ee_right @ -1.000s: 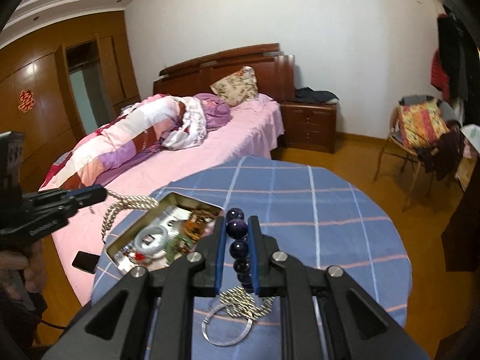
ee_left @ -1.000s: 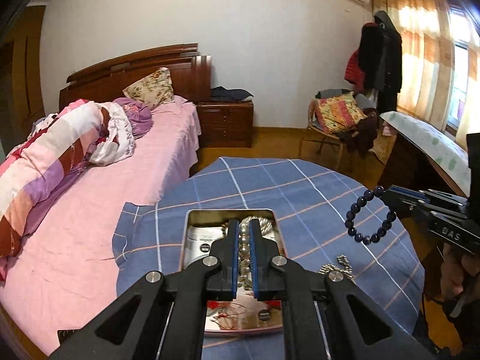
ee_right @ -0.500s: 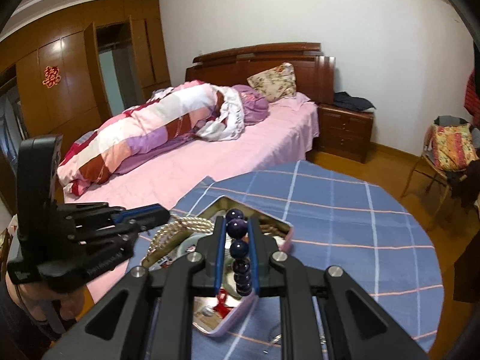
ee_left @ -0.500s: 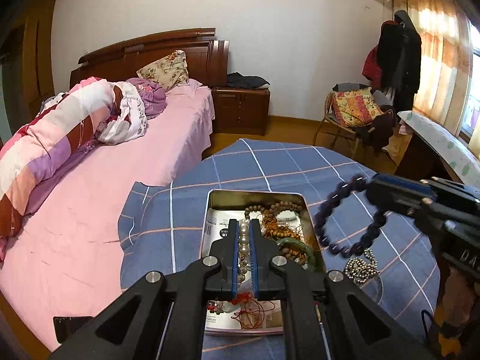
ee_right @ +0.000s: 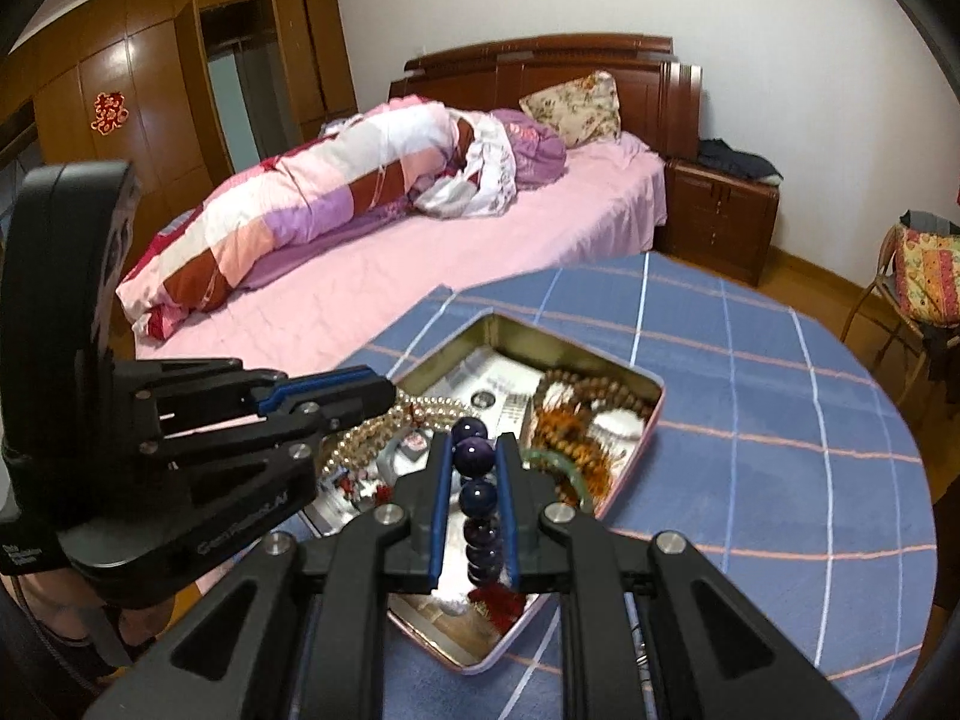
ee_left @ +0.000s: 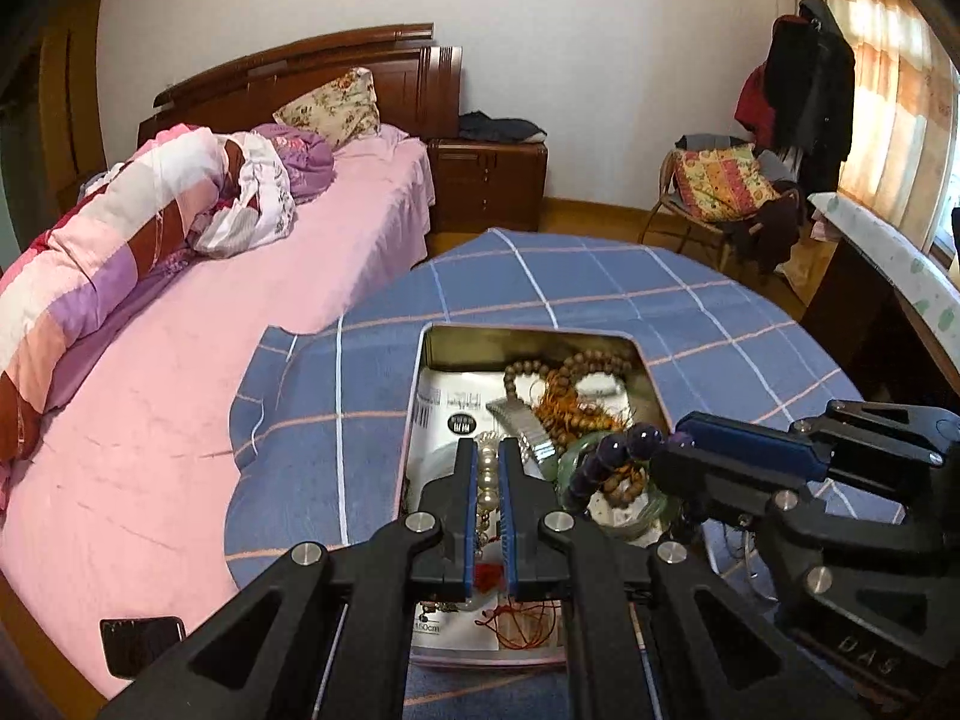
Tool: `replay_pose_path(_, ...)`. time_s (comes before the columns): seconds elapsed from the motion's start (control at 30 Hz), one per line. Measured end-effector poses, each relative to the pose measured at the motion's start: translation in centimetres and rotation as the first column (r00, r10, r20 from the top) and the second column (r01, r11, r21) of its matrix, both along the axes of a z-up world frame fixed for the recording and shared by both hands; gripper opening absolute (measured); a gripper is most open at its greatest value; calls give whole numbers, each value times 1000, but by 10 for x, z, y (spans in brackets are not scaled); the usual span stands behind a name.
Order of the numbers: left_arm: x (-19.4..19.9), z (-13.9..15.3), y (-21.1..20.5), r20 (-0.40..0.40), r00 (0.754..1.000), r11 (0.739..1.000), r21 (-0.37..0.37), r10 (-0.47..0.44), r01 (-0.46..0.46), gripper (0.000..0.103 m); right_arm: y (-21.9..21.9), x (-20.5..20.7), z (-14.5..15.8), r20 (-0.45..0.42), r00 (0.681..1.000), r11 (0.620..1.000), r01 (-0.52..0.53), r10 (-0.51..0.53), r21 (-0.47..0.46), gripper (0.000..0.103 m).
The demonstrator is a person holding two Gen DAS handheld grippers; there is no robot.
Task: Organize jewelry
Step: 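Open both tools to drop the pearls and purple bracelet into the tin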
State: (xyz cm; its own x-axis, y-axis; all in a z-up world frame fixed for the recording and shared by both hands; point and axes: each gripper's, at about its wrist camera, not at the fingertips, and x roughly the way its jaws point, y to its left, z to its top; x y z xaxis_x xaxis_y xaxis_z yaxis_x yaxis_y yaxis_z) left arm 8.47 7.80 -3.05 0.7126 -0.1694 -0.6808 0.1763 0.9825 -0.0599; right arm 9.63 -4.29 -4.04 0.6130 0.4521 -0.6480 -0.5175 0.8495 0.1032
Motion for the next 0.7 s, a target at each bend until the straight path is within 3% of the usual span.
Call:
replay_pose_path(0.17,2,-8,-4,-16,1000,1000,0,-14,14,7,-4,3,-13,-37,999,1000,0,0,4,18)
replay_pose_path(0.2,2,-9,-6,-22,1000,1000,5,-18,18,8,-6,3,-13,-39,999,1000,6,-6,10,25)
replay_pose_path(0.23,2,-9,-7,-24,1000,1000,10,-15,15,11,-10,4,-13,-42,999,1000,11,-10,15,38)
replay_pose_path(0.27,3,-9,-8,-23,1000,1000,11,-12,13,24,-13,3,-11,-42,999,1000,13,-12,27,44)
replay_pose_path(0.3,1,-7,-8,-14,1000,1000,9,-7,7,47,-19,2,-9,-37,999,999,18,-17,37,51)
replay_pose_path(0.37,-3,-4,-9,15,1000,1000,17,19,-19,76,-27,-1,-5,-22,999,999,31,-30,35,51)
replay_pose_path(0.43,-9,2,-9,56,998,1000,11,15,-16,78,-43,-4,-3,-10,998,998,58,-57,32,53)
replay_pose_path(0.7,-10,-1,-20,36,999,999,36,37,-38,78,-128,-15,-11,-3,968,968,249,-249,-22,57)
